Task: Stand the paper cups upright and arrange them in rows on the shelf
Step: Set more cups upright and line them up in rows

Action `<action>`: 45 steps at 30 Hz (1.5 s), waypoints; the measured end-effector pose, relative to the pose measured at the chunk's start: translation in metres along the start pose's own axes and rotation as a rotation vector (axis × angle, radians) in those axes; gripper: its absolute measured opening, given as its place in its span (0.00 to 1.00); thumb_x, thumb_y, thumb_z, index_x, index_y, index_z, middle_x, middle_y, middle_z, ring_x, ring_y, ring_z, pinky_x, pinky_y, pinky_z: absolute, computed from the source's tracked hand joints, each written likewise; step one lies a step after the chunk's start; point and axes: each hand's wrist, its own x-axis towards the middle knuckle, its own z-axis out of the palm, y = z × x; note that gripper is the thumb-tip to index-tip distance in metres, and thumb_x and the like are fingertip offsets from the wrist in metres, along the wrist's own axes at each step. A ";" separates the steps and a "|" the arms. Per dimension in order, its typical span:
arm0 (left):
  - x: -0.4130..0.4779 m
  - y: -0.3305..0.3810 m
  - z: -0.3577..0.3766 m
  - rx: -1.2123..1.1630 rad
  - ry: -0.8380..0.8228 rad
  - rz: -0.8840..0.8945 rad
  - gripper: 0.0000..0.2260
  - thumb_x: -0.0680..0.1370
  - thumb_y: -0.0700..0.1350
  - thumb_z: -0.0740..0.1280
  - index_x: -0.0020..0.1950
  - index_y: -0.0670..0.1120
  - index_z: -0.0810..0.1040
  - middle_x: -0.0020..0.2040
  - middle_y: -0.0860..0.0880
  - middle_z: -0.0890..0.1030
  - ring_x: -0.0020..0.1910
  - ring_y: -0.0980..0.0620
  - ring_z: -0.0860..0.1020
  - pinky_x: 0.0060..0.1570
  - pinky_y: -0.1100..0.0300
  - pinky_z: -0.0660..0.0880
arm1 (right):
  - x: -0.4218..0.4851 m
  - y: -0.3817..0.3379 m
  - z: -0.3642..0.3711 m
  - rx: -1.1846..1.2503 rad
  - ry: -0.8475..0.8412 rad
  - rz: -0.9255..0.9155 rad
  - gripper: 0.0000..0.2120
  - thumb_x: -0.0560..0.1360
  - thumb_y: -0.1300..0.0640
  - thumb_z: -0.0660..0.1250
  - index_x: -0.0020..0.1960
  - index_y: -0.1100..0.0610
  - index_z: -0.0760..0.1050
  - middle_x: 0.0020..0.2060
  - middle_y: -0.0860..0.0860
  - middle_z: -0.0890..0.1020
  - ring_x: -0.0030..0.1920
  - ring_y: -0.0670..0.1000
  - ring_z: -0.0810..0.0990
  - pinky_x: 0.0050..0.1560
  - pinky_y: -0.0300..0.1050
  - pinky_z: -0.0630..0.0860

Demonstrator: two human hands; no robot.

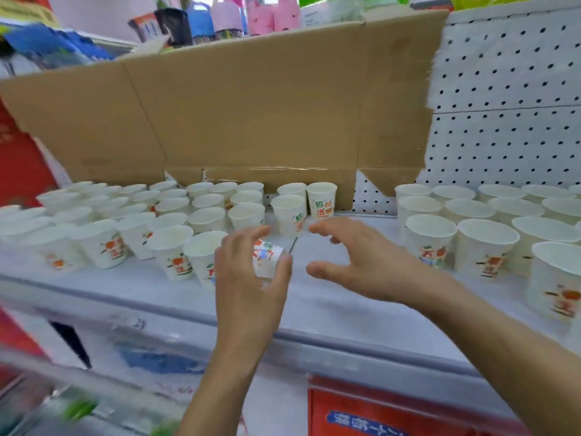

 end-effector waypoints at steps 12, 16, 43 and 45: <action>0.023 -0.081 -0.044 -0.012 -0.135 -0.364 0.42 0.68 0.54 0.76 0.74 0.51 0.55 0.69 0.51 0.70 0.65 0.50 0.72 0.58 0.56 0.71 | 0.094 -0.041 0.076 0.045 -0.168 0.060 0.46 0.66 0.40 0.74 0.76 0.50 0.54 0.70 0.51 0.69 0.67 0.54 0.70 0.65 0.56 0.69; 0.031 -0.079 -0.039 0.013 -0.204 -0.295 0.39 0.69 0.51 0.76 0.73 0.54 0.56 0.67 0.51 0.72 0.62 0.49 0.73 0.55 0.56 0.70 | 0.081 -0.037 0.078 0.046 -0.116 0.088 0.41 0.69 0.39 0.70 0.75 0.45 0.54 0.69 0.50 0.70 0.66 0.55 0.69 0.65 0.54 0.66; -0.020 0.072 0.075 -0.259 -0.680 -0.076 0.47 0.62 0.60 0.78 0.76 0.57 0.58 0.66 0.58 0.70 0.57 0.61 0.71 0.56 0.64 0.68 | -0.131 0.056 -0.054 -0.186 0.313 0.425 0.40 0.66 0.36 0.70 0.71 0.45 0.59 0.67 0.48 0.68 0.67 0.50 0.65 0.62 0.47 0.67; -0.014 0.075 0.071 -0.313 -0.661 -0.104 0.48 0.59 0.63 0.76 0.75 0.55 0.61 0.65 0.58 0.72 0.57 0.65 0.72 0.53 0.65 0.69 | -0.128 0.054 -0.075 -0.201 0.288 0.408 0.39 0.66 0.35 0.69 0.72 0.45 0.60 0.67 0.48 0.69 0.67 0.50 0.65 0.63 0.48 0.67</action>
